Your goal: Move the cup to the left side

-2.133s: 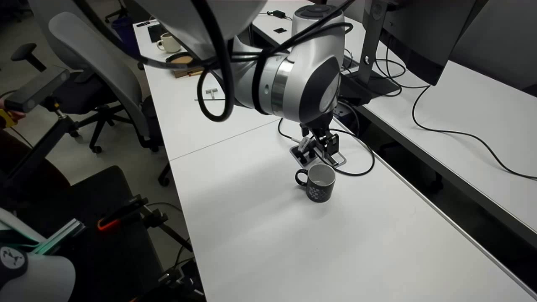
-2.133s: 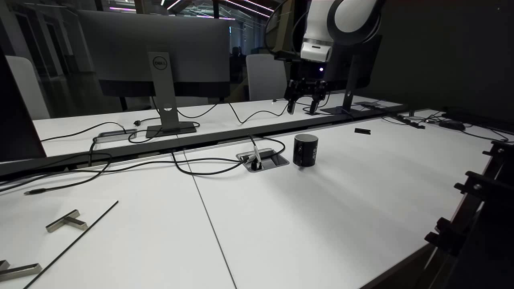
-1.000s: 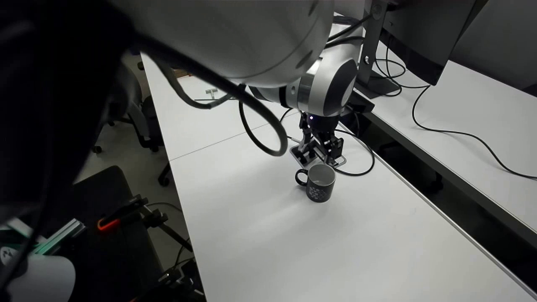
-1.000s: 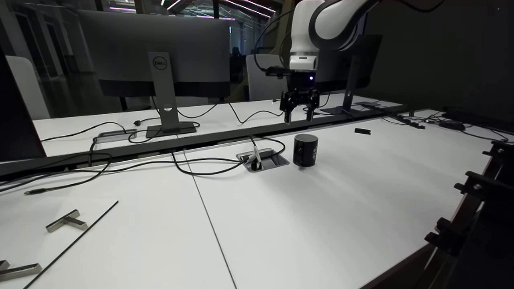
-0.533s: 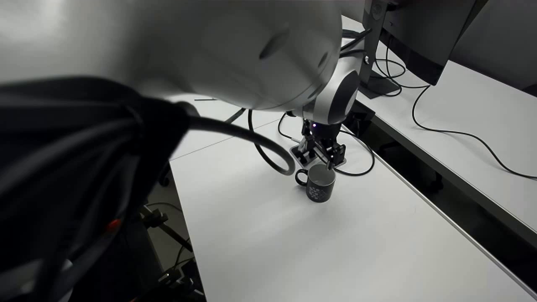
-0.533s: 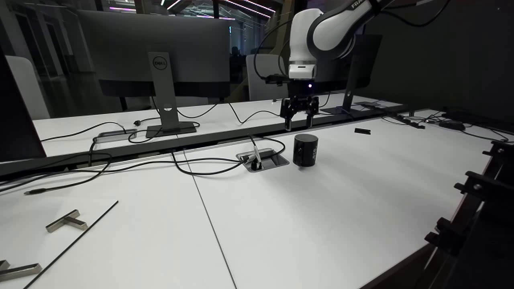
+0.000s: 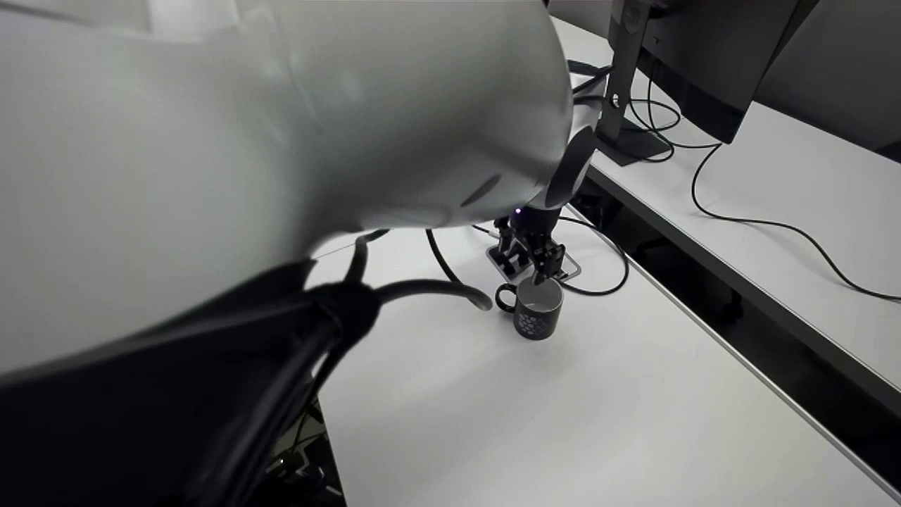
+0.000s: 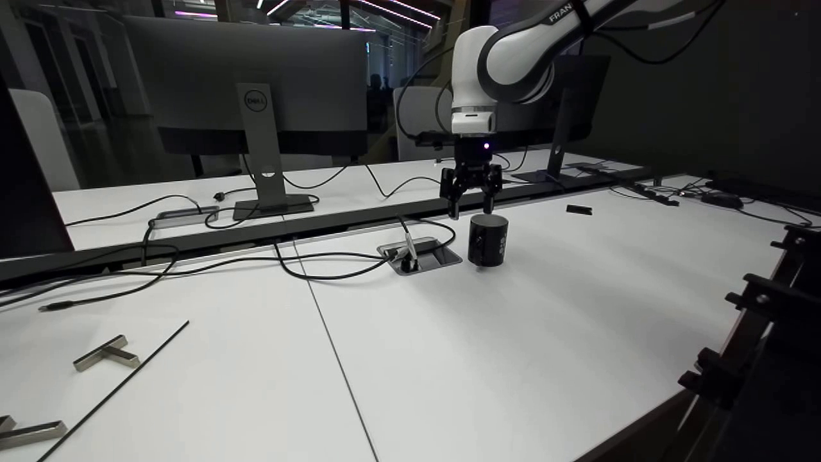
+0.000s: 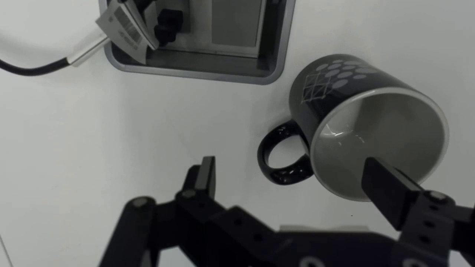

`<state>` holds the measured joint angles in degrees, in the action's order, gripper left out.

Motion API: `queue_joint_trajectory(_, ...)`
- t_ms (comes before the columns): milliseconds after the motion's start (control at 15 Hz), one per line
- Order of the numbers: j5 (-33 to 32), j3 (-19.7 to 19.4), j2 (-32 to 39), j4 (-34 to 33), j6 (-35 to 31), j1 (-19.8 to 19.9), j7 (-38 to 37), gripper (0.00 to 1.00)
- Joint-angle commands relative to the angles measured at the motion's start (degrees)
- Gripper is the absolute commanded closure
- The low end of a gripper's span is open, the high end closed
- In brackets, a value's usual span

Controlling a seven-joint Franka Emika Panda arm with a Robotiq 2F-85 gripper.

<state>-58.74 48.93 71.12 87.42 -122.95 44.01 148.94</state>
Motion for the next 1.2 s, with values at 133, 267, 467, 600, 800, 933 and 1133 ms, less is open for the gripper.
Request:
queue_joint_trajectory(133,-2.61,4.30,6.02,-4.75,5.10,1.40,0.00,0.00)
queue_joint_trajectory(267,-2.95,4.73,6.93,-5.59,5.69,1.49,0.00,0.00)
queue_joint_trajectory(467,-3.54,5.55,8.19,-6.65,6.50,1.61,0.00,0.00)
queue_joint_trajectory(600,-3.97,6.16,8.92,-7.20,7.08,1.72,0.00,0.00)
queue_joint_trajectory(800,-4.38,6.80,9.81,-8.08,7.77,1.68,0.00,0.00)
queue_joint_trajectory(933,-4.62,7.17,10.33,-8.54,8.23,1.68,0.00,0.00)
queue_joint_trajectory(1133,-5.06,7.50,11.09,-9.10,8.34,1.72,0.00,0.00)
